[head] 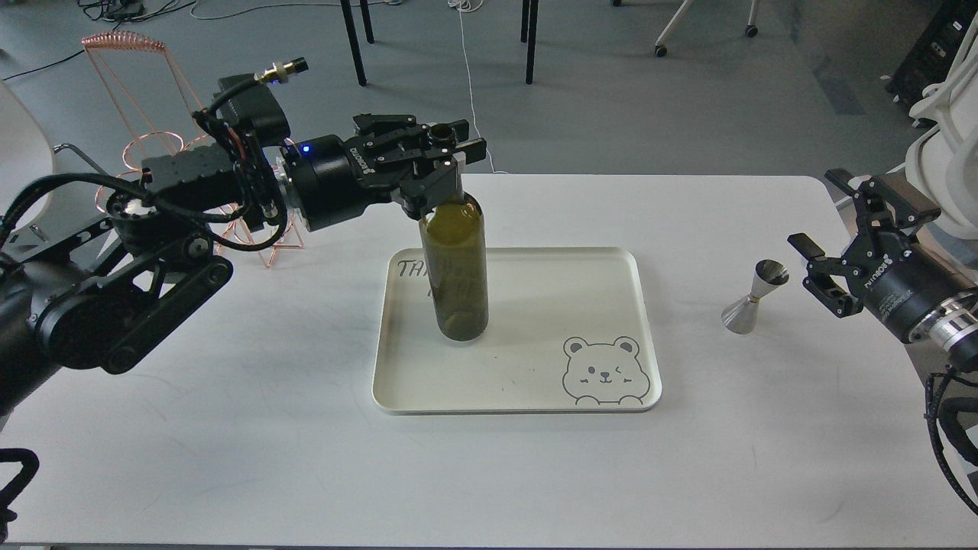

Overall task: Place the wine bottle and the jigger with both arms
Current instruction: 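Lift the green wine bottle with the left gripper toward the copper rack, then lower the bottle into a slot of the copper rack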

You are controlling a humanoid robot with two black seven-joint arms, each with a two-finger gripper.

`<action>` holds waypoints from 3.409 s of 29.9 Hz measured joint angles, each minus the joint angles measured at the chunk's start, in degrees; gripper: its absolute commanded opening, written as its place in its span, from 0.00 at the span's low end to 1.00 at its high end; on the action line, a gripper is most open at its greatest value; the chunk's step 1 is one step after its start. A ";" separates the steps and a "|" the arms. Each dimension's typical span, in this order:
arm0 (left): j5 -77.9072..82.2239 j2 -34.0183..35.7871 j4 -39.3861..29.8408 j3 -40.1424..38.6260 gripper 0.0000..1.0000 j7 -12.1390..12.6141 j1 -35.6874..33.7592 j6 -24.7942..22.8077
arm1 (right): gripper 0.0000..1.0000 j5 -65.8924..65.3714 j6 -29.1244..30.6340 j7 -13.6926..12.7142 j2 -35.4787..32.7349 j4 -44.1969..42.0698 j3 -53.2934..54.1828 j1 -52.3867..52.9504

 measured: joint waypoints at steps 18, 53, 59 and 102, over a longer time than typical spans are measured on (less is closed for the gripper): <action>-12.12 10.32 24.76 5.29 0.08 0.00 -26.42 -8.85 | 0.94 0.01 -0.20 0.00 0.17 -0.01 0.04 0.06; -12.09 15.84 29.32 21.35 0.08 -0.01 -25.63 -1.43 | 0.94 -0.01 -0.20 0.00 0.15 0.04 -0.30 0.02; -11.97 16.19 29.24 21.35 0.02 -0.01 -25.46 -1.40 | 0.94 -0.01 -0.19 0.00 0.16 0.09 -0.32 0.00; -13.26 15.58 32.48 25.02 0.15 0.00 -19.58 4.06 | 0.94 0.00 -0.19 0.00 0.25 0.09 -0.51 -0.18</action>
